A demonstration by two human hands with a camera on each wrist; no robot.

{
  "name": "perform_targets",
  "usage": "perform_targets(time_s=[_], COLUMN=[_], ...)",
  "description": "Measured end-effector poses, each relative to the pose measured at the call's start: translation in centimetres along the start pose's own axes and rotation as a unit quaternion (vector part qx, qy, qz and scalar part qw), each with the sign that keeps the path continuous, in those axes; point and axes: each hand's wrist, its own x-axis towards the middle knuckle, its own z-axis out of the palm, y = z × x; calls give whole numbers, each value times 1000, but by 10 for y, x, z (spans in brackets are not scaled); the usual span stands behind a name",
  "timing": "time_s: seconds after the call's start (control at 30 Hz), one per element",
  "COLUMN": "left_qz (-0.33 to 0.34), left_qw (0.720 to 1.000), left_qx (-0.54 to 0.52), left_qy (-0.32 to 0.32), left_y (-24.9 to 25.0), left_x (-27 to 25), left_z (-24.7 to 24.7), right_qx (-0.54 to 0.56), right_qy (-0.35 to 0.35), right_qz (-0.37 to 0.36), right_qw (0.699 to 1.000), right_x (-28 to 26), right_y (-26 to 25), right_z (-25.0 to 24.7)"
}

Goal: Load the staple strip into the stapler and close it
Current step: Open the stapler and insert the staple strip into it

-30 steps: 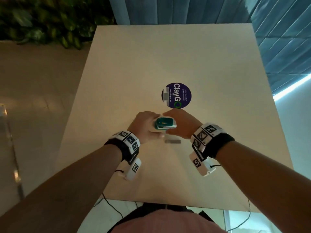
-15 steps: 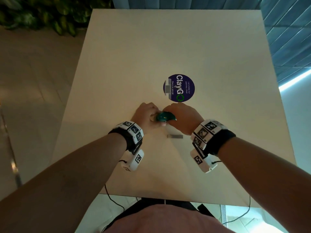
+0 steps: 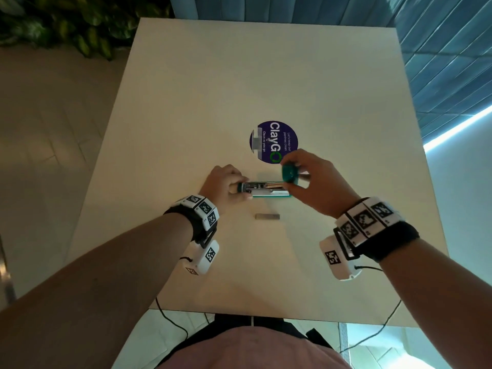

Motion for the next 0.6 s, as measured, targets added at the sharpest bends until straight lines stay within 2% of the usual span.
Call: perform_targets(time_s=[0.13,0.27,0.47,0.6], left_qz=[-6,-9,-7,-10], left_qw=[1000,1000,1000,1000], left_qx=[3,1,5,6], left_qy=[11,14,15,12], left_y=[1,2,1,1], left_x=[-1,-1,-2,-2], left_z=[1,1,3,1], right_qx=[-62,-186,-266,-263], right_qy=[32,26,-28,-13], right_qz=[-4,59,135,152], right_qw=[998,981,954,953], right_x=[-12,-14,-7,-7], right_y=[7,23,62,71], right_z=[-28,-49,-27,-8])
